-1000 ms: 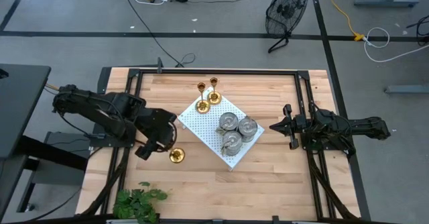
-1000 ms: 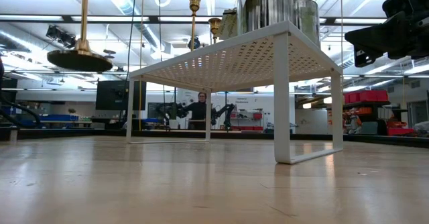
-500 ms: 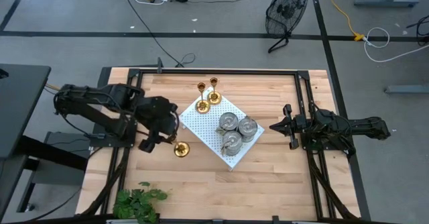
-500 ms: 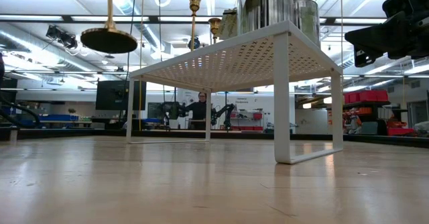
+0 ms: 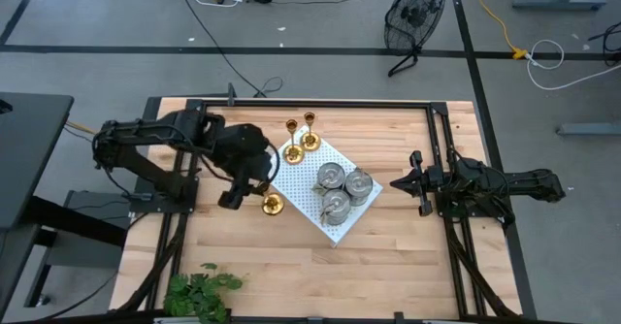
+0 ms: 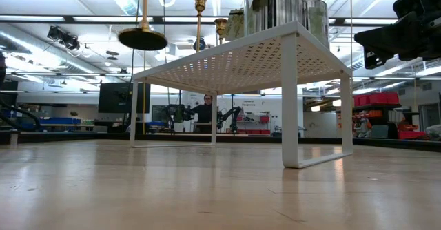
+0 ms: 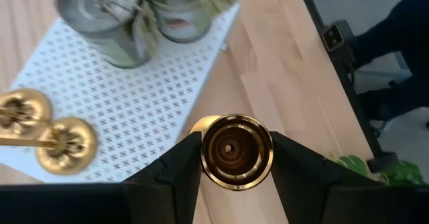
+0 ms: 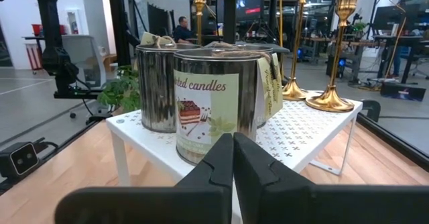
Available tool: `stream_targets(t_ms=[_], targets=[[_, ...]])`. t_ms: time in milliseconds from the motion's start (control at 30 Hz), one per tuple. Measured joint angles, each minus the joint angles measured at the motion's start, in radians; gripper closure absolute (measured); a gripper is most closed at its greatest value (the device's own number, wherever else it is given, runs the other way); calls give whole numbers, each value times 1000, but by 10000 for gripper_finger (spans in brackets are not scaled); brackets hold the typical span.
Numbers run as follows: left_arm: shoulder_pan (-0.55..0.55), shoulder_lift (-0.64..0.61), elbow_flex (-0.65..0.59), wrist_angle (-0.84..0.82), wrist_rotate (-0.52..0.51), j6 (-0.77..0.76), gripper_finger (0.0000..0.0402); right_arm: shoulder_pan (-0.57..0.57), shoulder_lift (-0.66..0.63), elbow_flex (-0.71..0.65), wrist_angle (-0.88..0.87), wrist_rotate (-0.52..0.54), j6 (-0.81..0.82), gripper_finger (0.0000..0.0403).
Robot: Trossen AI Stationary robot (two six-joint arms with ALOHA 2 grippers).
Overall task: Pick & Place candle stick holders
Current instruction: Put the gold candle holder on the shelf align with the other gold metal candle holder
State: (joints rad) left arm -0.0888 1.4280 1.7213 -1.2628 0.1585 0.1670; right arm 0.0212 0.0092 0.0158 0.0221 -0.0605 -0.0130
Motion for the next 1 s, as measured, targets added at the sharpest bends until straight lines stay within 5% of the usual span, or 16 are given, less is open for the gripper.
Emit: stream_targets(t_ms=[1000], targets=[[268, 79, 85, -26, -1, -52, 230, 0, 0, 0, 0, 0, 0, 387]])
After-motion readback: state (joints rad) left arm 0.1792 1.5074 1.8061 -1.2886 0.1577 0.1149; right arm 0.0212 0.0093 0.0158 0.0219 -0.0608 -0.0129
